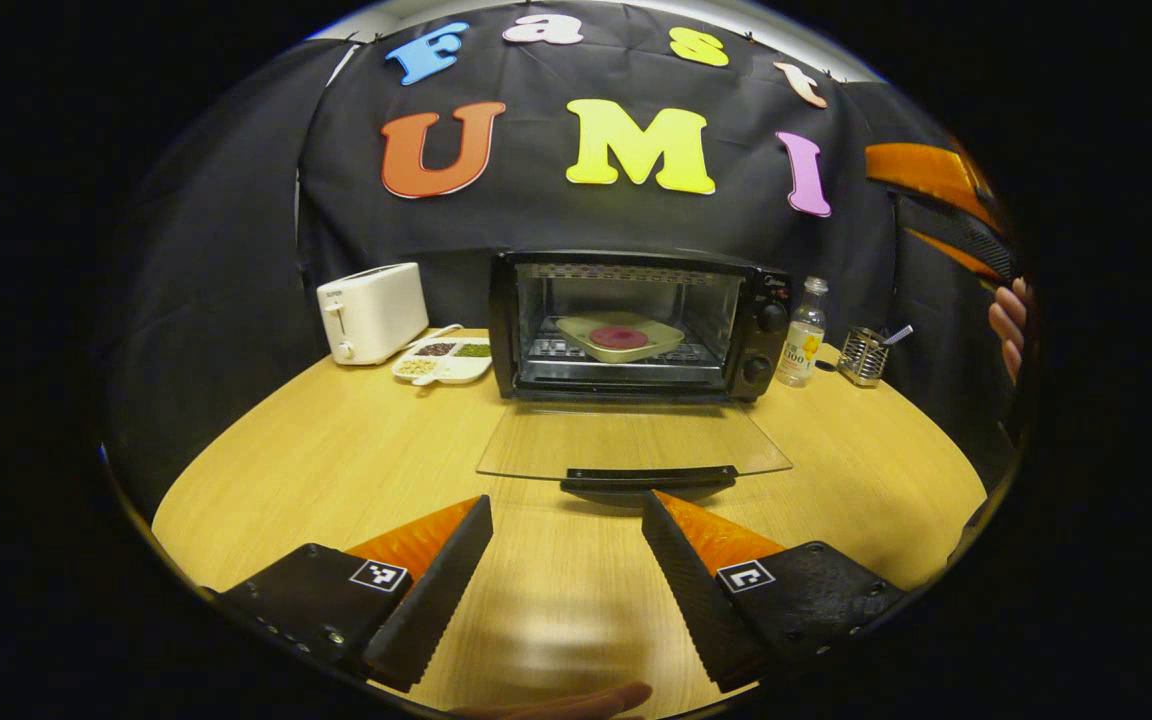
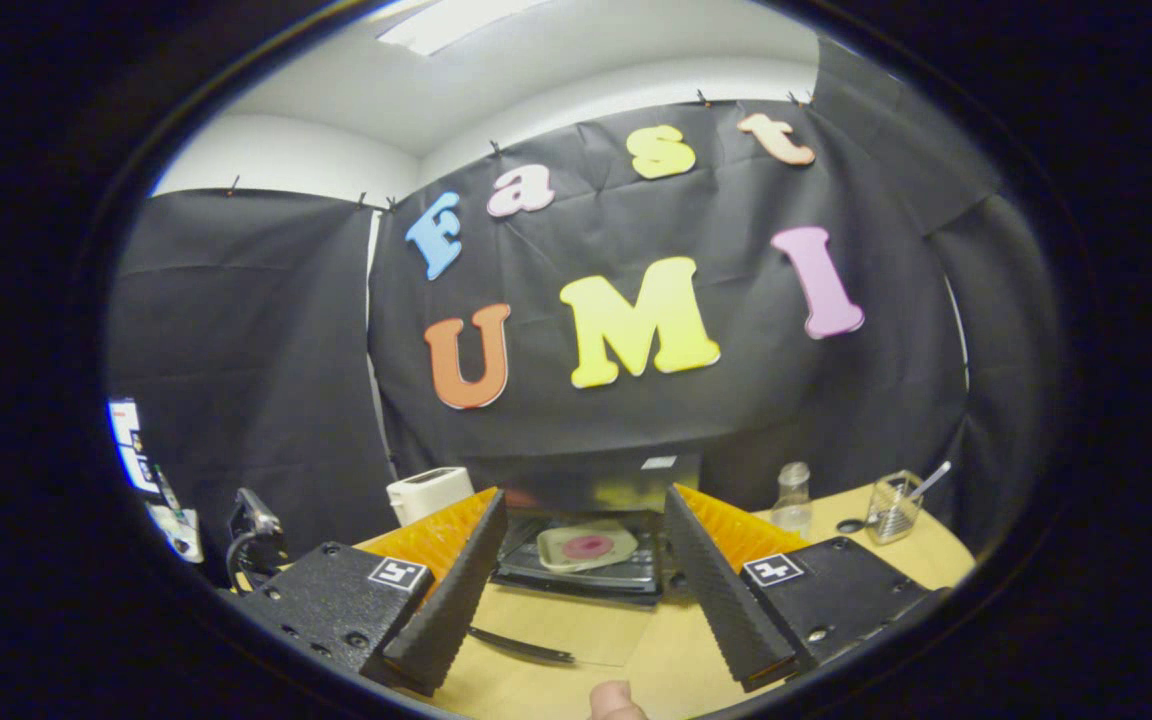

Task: Open the electric oven with the left hand, put the food in, and close the electric oven.

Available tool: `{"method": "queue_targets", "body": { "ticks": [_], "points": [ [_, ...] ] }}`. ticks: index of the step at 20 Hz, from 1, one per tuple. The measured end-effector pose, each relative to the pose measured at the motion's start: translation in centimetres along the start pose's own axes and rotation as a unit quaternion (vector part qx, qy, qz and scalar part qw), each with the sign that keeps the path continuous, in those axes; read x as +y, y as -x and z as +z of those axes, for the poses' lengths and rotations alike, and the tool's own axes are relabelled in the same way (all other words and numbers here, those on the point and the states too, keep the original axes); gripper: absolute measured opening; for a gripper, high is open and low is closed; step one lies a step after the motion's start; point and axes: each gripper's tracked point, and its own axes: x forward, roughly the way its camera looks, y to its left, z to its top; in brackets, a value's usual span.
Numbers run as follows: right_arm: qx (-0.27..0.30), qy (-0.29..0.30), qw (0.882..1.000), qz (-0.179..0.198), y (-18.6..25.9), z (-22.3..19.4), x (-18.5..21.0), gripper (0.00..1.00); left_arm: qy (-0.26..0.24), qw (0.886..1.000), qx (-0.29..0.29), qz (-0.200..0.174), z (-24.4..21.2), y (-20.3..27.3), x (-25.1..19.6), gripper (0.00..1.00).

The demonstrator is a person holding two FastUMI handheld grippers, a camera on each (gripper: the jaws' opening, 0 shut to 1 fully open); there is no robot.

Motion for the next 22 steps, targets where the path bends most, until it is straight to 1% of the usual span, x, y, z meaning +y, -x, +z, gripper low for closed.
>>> {"method": "queue_targets", "body": {
  "ticks": [3, 4, 5, 6, 7, 9, 12, 16, 18, 19, 20, 22],
  "points": [
    [-0.028, 0.032, 0.999, -0.026, 1.7, 2.8, -2.4, 0.94, 0.000, 0.999, 0.025, -0.021, -1.2, -1.7, -1.8, 0.96],
    [-0.029, 0.039, 0.998, -0.037, 2.3, 3.4, -3.2, 1.00, 0.000, 0.999, 0.034, -0.025, -1.5, -2.1, -2.3, 0.96],
    [-0.027, 0.041, 0.998, -0.049, 2.8, 3.8, -4.1, 0.94, -0.001, 0.999, 0.041, -0.030, -1.7, -2.4, -2.8, 0.96],
    [-0.022, 0.039, 0.997, -0.059, 3.2, 4.0, -4.7, 0.94, -0.002, 0.998, 0.046, -0.034, -1.7, -2.9, -3.3, 0.96],
    [-0.018, 0.032, 0.997, -0.064, 3.4, 4.1, -5.3, 0.95, -0.005, 0.998, 0.051, -0.037, -1.8, -3.4, -3.6, 0.96],
    [-0.018, 0.023, 0.998, -0.061, 3.7, 4.6, -5.9, 0.95, -0.013, 0.997, 0.061, -0.036, -2.1, -4.2, -3.9, 0.96],
    [-0.025, 0.033, 0.996, -0.081, 4.1, 5.1, -8.1, 0.94, -0.010, 0.996, 0.077, -0.040, -2.6, -5.1, -4.3, 0.96],
    [-0.025, 0.052, 0.994, -0.090, 4.9, 5.4, -9.2, 0.95, -0.011, 0.995, 0.093, -0.036, -2.8, -6.2, -4.3, 0.96],
    [-0.033, 0.058, 0.993, -0.102, 5.3, 6.0, -10.1, 0.95, -0.009, 0.995, 0.097, -0.032, -2.8, -6.6, -4.3, 0.96],
    [-0.036, 0.062, 0.992, -0.106, 5.5, 6.3, -10.4, 1.00, -0.009, 0.994, 0.105, -0.031, -3.1, -6.7, -4.2, 0.96],
    [-0.038, 0.064, 0.991, -0.110, 5.8, 6.5, -10.6, 0.96, -0.011, 0.994, 0.107, -0.030, -3.0, -6.6, -4.2, 0.96],
    [-0.038, 0.063, 0.991, -0.109, 6.2, 6.6, -10.7, 0.96, -0.013, 0.993, 0.110, -0.028, -2.7, -6.6, -4.2, 0.96]
  ]
}}
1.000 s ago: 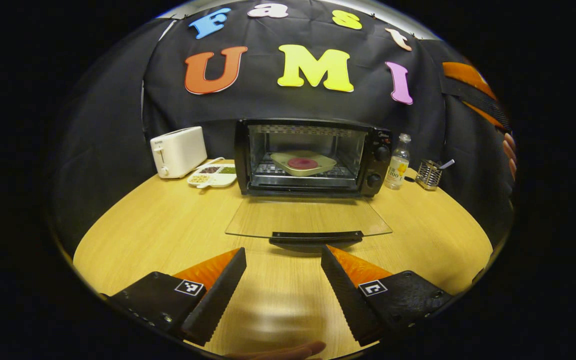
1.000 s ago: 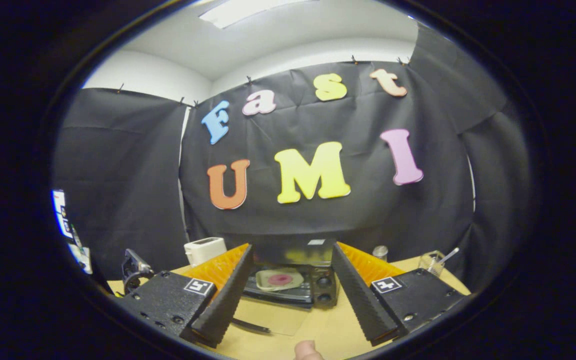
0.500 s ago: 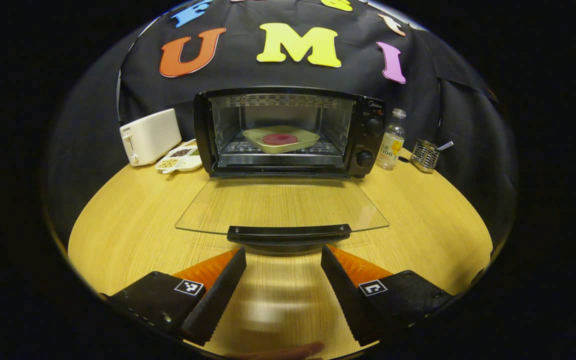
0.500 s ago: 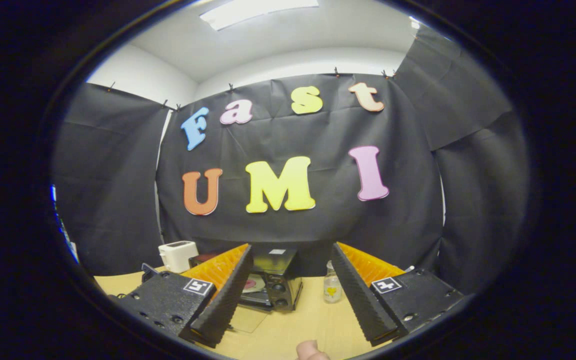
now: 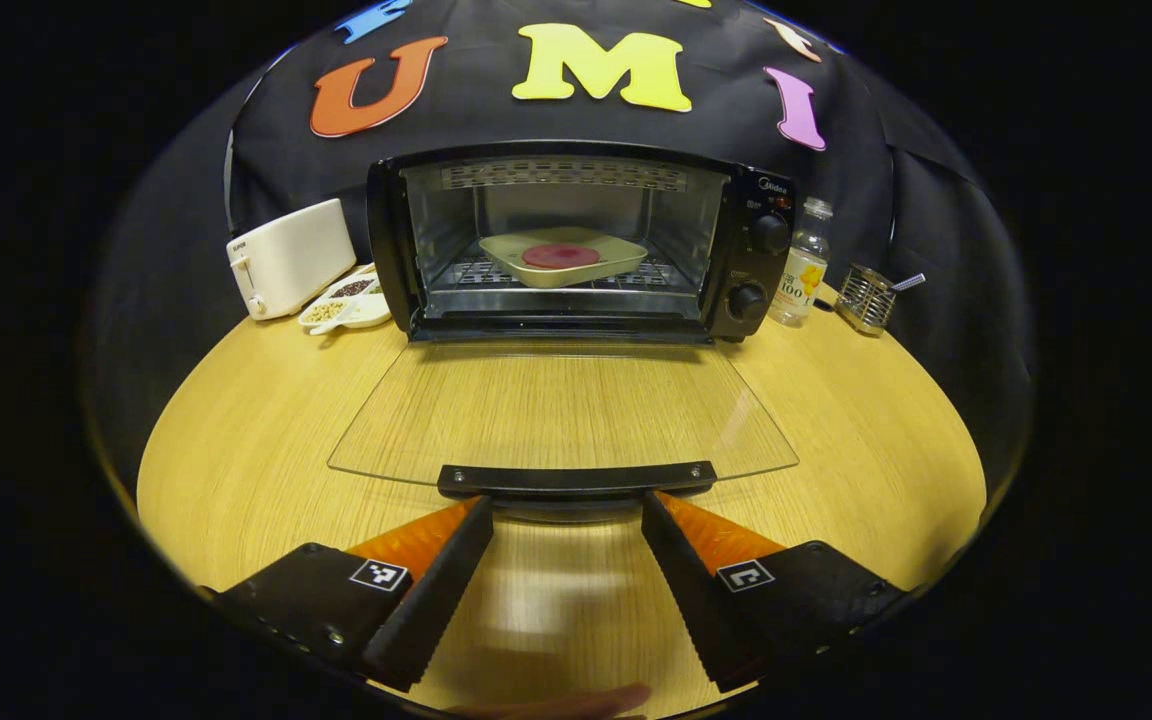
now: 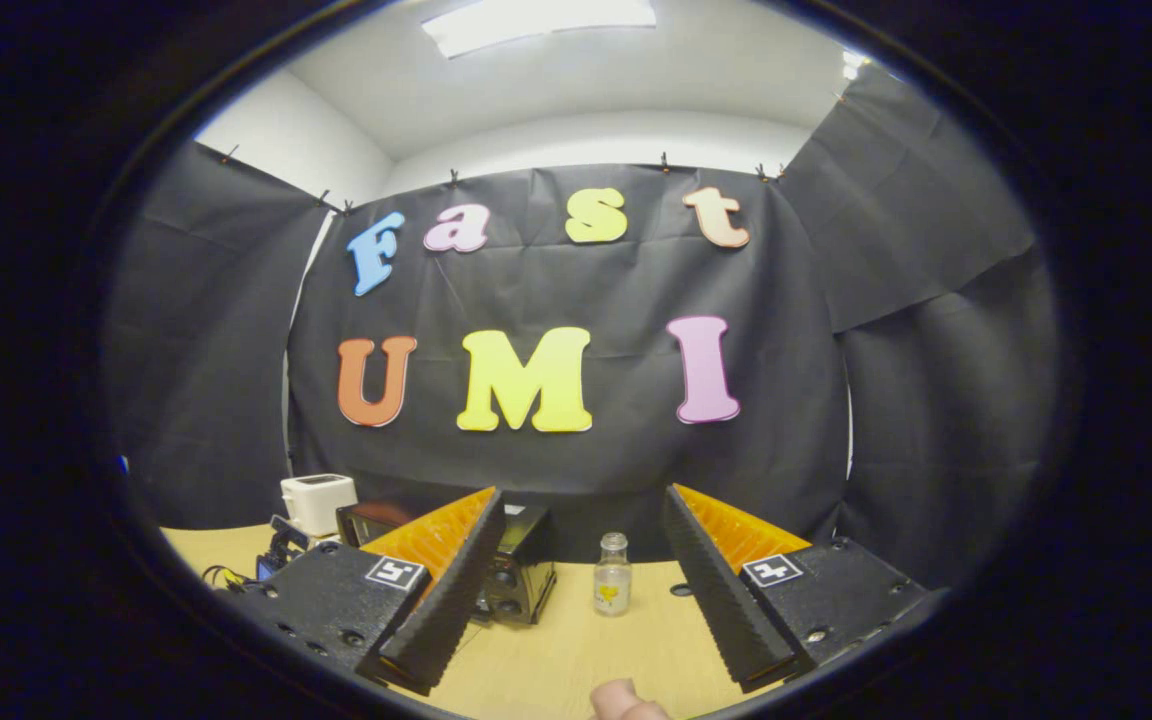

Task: Open the electric oven with the left hand, put the food in, and close the electric oven.

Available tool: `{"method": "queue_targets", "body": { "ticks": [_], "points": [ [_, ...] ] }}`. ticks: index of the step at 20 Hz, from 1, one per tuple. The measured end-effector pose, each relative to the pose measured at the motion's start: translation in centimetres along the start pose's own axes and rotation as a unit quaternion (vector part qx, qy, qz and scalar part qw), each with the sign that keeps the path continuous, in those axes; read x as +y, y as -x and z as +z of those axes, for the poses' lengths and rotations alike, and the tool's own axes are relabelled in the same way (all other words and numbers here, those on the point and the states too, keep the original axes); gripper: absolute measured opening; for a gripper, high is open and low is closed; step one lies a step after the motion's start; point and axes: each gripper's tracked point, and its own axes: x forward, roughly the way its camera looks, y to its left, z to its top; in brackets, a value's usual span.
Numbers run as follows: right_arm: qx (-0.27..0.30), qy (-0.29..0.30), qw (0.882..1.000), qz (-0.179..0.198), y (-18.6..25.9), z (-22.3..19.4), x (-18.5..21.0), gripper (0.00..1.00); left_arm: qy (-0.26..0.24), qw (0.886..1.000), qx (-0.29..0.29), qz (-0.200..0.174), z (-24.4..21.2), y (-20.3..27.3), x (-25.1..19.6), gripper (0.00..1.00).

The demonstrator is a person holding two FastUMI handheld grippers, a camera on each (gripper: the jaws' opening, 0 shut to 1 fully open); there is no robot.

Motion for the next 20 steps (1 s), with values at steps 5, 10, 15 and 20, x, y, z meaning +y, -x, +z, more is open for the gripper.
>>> {"method": "queue_targets", "body": {
  "ticks": [5, 10, 15, 20],
  "points": [
    [-0.003, -0.004, 1.000, -0.007, 0.5, 0.3, -0.6, 0.95, -0.011, 1.000, 0.001, 0.004, 0.9, 0.7, -0.1, 0.96],
    [0.009, -0.019, 0.999, -0.024, 1.6, 0.3, -1.8, 1.00, -0.016, 1.000, -0.022, 0.004, 3.0, 1.8, 0.0, 0.96],
    [0.006, -0.013, 0.999, -0.052, 4.7, 2.0, -2.9, 0.95, -0.004, 0.998, -0.065, 0.000, 6.3, 2.7, 0.7, 0.98],
    [0.027, -0.024, 0.997, -0.062, 8.0, 1.5, -2.5, 0.96, 0.019, 0.994, -0.103, -0.017, 9.6, 3.4, 1.1, 0.99]
  ]
}}
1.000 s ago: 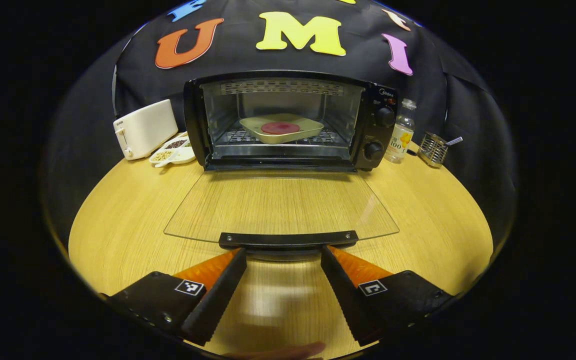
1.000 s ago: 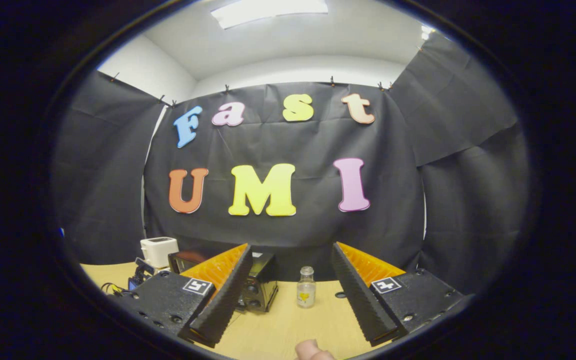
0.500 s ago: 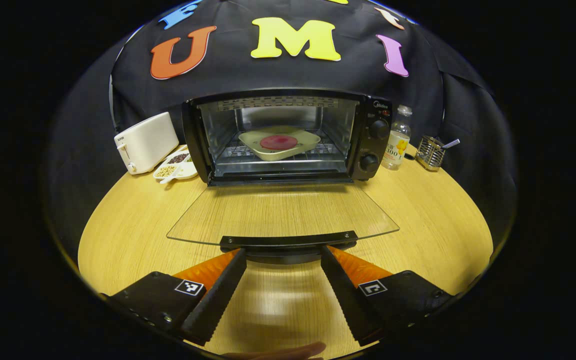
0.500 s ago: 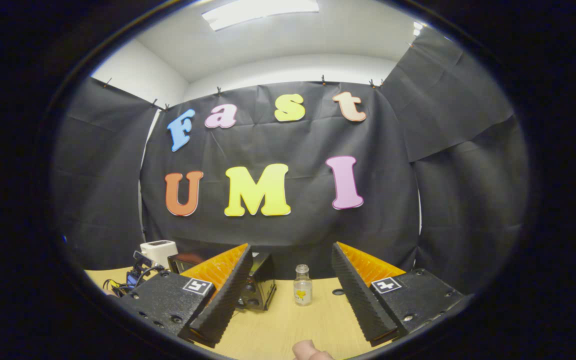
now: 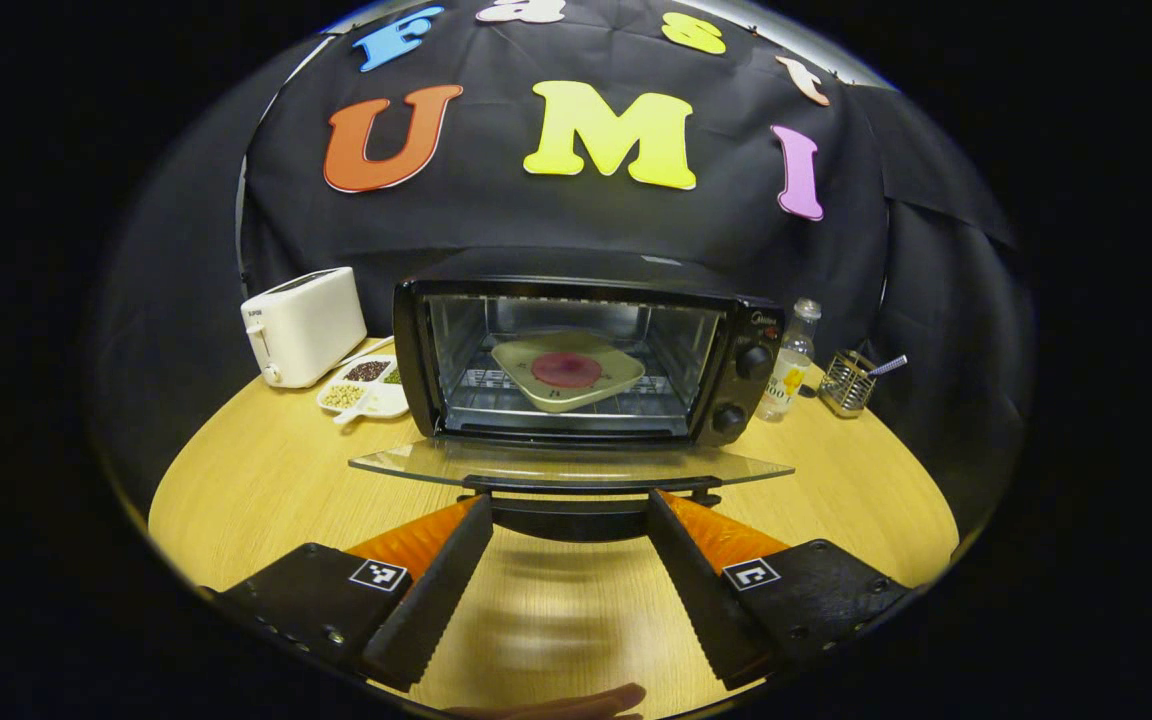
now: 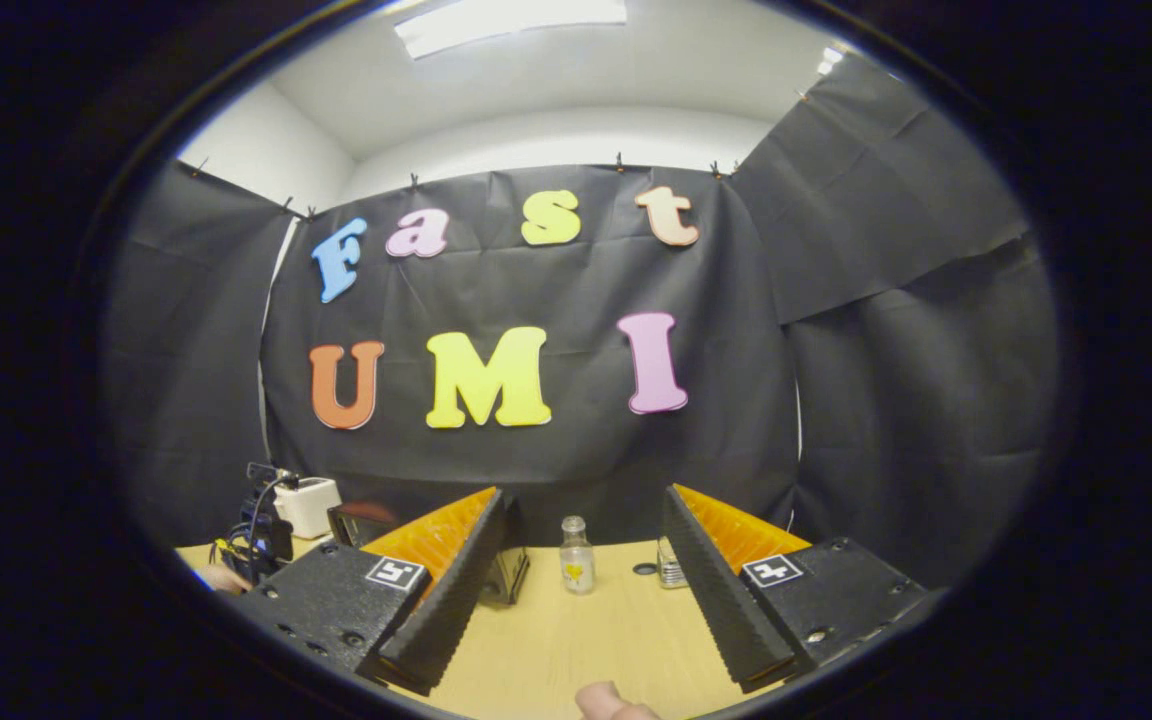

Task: Open the electric oven with the left hand, put the food in, and close the electric oven.

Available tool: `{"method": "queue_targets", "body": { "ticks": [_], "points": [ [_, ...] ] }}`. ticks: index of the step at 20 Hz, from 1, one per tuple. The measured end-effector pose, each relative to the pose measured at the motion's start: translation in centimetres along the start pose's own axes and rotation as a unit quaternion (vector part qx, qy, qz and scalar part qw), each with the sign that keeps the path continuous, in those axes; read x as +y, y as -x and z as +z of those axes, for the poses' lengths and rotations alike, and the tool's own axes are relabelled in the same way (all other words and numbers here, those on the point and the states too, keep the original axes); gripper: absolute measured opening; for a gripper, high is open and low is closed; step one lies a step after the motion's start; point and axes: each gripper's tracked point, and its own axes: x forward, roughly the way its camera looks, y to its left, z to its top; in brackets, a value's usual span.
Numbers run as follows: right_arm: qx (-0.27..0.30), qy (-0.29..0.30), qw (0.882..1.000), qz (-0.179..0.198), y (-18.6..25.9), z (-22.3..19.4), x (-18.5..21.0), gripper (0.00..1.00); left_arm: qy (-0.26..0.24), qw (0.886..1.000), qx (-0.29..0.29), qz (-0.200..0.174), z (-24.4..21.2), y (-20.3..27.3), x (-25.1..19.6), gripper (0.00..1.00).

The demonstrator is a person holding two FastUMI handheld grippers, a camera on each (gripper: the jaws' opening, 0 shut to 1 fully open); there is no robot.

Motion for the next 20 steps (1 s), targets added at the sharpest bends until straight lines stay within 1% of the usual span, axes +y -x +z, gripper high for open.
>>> {"method": "queue_targets", "body": {
  "ticks": [1, 3, 4, 5, 6, 7, 8, 9, 10, 13, 16, 17, 18, 20],
  "points": [
    [0.003, -0.006, 1.000, -0.001, 0.7, -0.3, -0.2, 0.96, -0.010, 1.000, -0.009, -0.005, 0.8, 0.0, 0.0, 0.99],
    [0.006, -0.013, 1.000, -0.005, 1.6, -0.9, -0.8, 0.96, -0.011, 1.000, -0.027, -0.009, 2.1, -0.3, 0.0, 0.98],
    [0.006, -0.011, 1.000, -0.010, 2.1, -1.2, -1.3, 1.00, -0.011, 0.999, -0.031, -0.010, 2.6, -0.4, 0.0, 0.98],
    [0.004, -0.008, 1.000, -0.017, 2.5, -1.4, -1.8, 0.96, -0.013, 0.999, -0.034, -0.011, 3.0, -0.5, 0.0, 0.99],
    [-0.002, -0.006, 1.000, -0.023, 2.9, -1.3, -2.3, 0.95, -0.016, 0.999, -0.039, -0.012, 3.5, -0.7, 0.0, 0.99],
    [-0.005, -0.003, 1.000, -0.030, 3.1, -1.3, -2.8, 0.96, -0.019, 0.999, -0.043, -0.012, 3.9, -0.8, 0.0, 0.99],
    [-0.008, 0.000, 0.999, -0.035, 3.2, -1.6, -3.1, 1.00, -0.025, 0.998, -0.051, -0.012, 4.3, -0.8, -0.2, 0.99],
    [-0.007, 0.002, 0.999, -0.039, 3.1, -1.8, -3.4, 1.00, -0.030, 0.998, -0.057, -0.011, 4.7, -0.9, -0.2, 0.98],
    [-0.005, 0.004, 0.999, -0.036, 3.2, -2.3, -3.2, 0.95, -0.033, 0.997, -0.064, -0.010, 5.0, -1.1, -0.3, 0.98],
    [-0.003, 0.001, 1.000, -0.015, 3.2, -2.7, -2.2, 0.96, -0.045, 0.996, -0.081, -0.007, 6.1, -1.4, -0.4, 0.96],
    [0.002, -0.004, 1.000, -0.006, 3.4, -3.8, -2.2, 0.96, -0.026, 0.994, -0.102, -0.005, 7.5, -2.1, -0.2, 0.96],
    [0.004, -0.004, 1.000, -0.002, 3.5, -4.1, -2.1, 1.00, -0.018, 0.994, -0.111, -0.008, 8.0, -2.5, -0.2, 0.97],
    [0.004, -0.004, 1.000, 0.000, 3.7, -4.3, -2.1, 1.00, -0.006, 0.993, -0.117, -0.011, 8.4, -2.9, -0.2, 0.97],
    [-0.002, -0.003, 1.000, -0.008, 3.8, -4.8, -2.9, 1.00, 0.015, 0.992, -0.123, -0.014, 9.1, -3.5, 0.1, 0.97]
  ]
}}
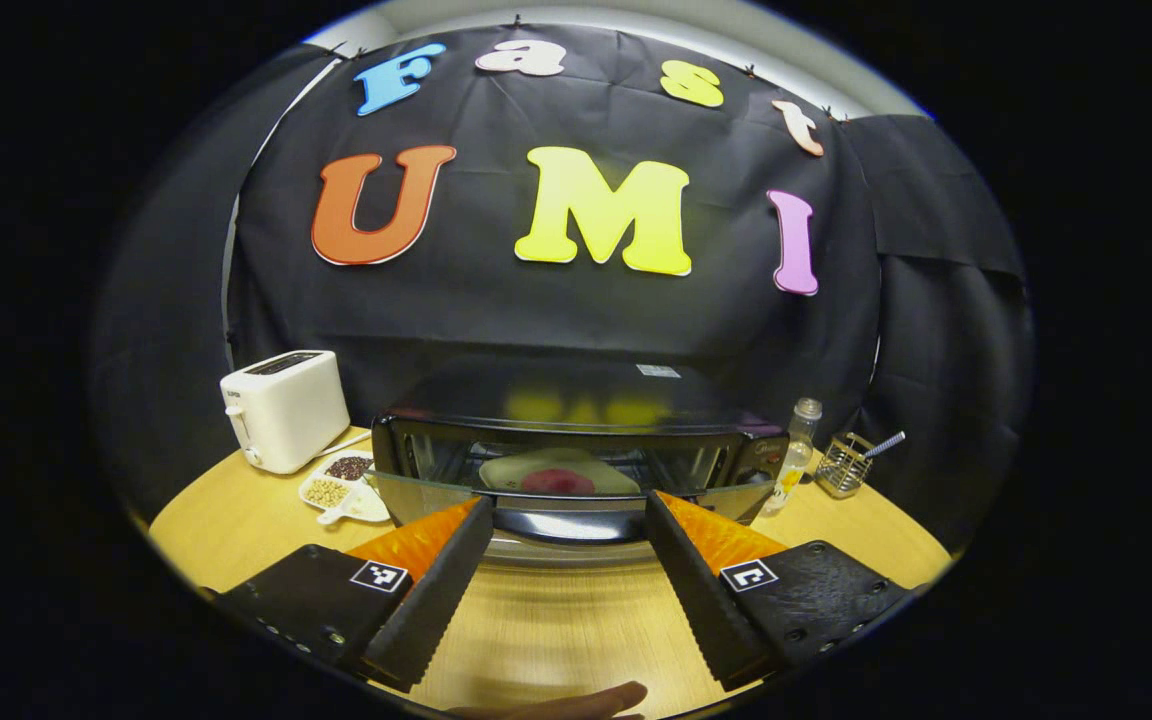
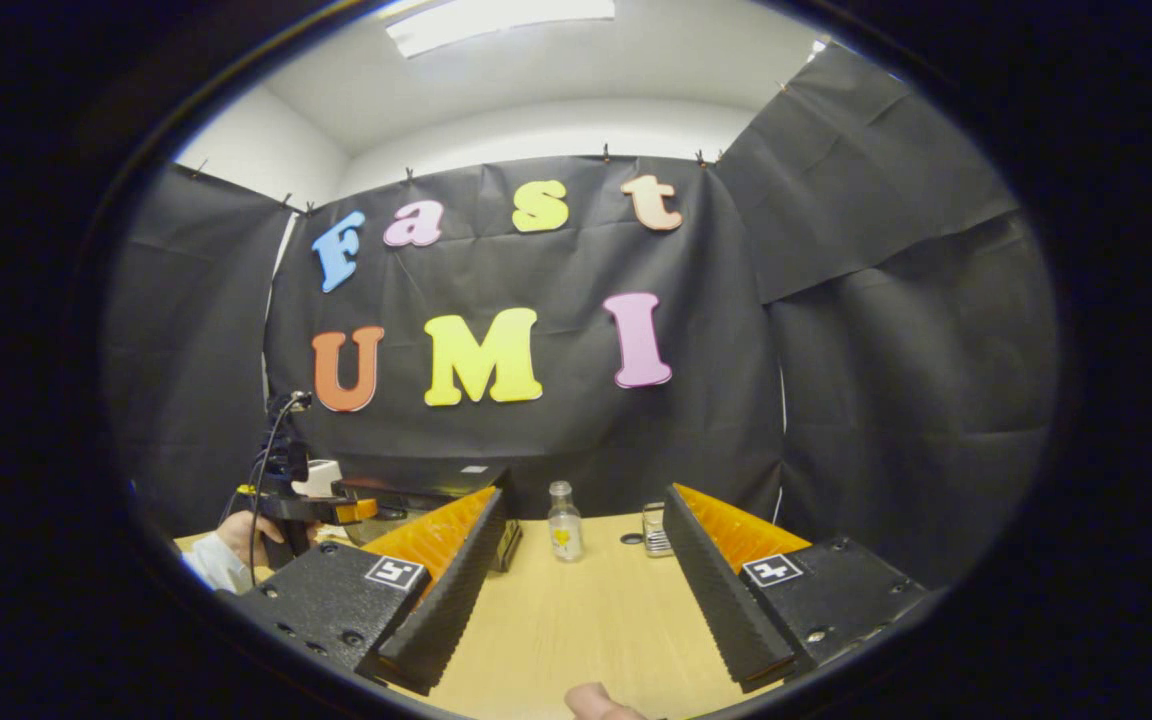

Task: Open the electric oven with the left hand, put the food in, and close the electric oven.

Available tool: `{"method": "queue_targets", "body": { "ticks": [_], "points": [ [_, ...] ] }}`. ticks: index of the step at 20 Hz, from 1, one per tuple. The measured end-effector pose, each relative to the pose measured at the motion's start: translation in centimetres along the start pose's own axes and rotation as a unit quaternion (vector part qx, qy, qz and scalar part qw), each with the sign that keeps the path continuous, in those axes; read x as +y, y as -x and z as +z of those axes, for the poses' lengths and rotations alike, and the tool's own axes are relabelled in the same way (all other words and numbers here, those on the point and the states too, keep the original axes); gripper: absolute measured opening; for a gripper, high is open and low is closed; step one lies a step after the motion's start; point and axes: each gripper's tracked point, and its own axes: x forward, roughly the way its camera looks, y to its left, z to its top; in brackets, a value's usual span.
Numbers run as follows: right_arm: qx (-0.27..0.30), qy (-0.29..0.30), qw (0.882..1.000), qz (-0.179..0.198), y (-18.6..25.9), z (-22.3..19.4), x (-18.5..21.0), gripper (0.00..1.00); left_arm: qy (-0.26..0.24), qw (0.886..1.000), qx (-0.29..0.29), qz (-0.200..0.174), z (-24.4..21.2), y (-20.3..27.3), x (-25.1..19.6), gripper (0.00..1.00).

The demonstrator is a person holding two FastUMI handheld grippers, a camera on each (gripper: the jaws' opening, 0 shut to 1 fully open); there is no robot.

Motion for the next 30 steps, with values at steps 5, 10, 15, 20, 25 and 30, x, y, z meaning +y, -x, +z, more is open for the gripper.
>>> {"method": "queue_targets", "body": {
  "ticks": [5, 10, 15, 20, 25, 30],
  "points": [
    [0.004, -0.002, 1.000, -0.010, 0.4, -1.6, -0.7, 0.96, 0.014, 1.000, -0.018, 0.000, 2.3, 1.7, -0.5, 0.96],
    [0.002, -0.017, 1.000, -0.005, 1.5, -1.8, 0.0, 0.96, -0.008, 0.998, -0.056, 0.012, 4.9, 7.7, -1.8, 0.95],
    [-0.013, -0.010, 1.000, -0.016, 3.9, -0.4, 0.6, 0.96, -0.057, 0.993, -0.100, 0.036, 6.0, 16.0, -2.4, 0.95],
    [-0.021, -0.015, 0.999, -0.032, 5.8, 1.1, 1.6, 1.00, -0.075, 0.988, -0.109, 0.084, 5.1, 24.9, -2.4, 0.94],
    [-0.004, 0.001, 1.000, -0.028, 5.7, 1.3, 3.3, 0.96, -0.043, 0.990, -0.122, 0.056, 5.5, 30.2, -4.4, 0.94],
    [0.030, 0.008, 0.999, -0.038, 4.9, 0.3, 3.9, 0.96, -0.047, 0.989, -0.132, 0.056, 5.8, 31.5, -3.7, 0.94]
  ]
}}
